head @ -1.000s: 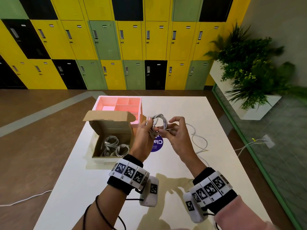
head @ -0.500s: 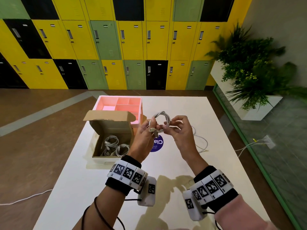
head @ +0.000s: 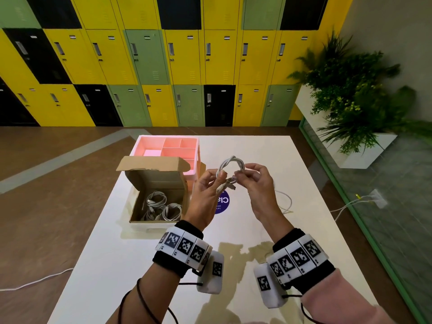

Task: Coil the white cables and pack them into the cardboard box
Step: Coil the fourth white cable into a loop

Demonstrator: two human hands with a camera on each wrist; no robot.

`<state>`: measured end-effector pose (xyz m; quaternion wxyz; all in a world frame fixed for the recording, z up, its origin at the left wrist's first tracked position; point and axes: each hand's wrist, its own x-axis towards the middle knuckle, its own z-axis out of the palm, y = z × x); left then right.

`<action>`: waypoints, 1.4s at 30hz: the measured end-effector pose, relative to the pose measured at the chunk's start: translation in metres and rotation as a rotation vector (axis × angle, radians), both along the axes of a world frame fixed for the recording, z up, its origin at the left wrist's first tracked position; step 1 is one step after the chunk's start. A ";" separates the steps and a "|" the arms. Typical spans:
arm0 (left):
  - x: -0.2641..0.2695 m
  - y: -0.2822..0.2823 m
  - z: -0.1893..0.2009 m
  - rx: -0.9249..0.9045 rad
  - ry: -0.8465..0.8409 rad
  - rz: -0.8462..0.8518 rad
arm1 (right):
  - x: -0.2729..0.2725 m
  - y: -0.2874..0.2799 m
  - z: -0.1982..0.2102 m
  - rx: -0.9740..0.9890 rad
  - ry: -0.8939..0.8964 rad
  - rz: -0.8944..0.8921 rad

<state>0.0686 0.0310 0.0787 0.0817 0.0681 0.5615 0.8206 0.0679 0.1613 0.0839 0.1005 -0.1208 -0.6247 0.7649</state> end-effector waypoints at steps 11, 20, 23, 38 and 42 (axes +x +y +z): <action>0.000 0.000 -0.006 0.066 -0.058 0.105 | 0.005 0.000 -0.006 0.110 -0.037 0.218; 0.001 -0.001 -0.014 0.065 -0.155 0.114 | 0.000 0.008 0.000 0.190 -0.064 0.208; -0.001 0.000 -0.017 0.074 -0.207 0.132 | 0.001 0.008 -0.001 0.232 -0.028 0.193; 0.006 -0.008 -0.027 -0.329 -0.049 -0.016 | 0.012 0.017 -0.020 0.157 -0.045 0.150; 0.007 -0.009 -0.026 -0.412 0.000 -0.015 | 0.016 0.021 -0.021 0.175 -0.023 0.149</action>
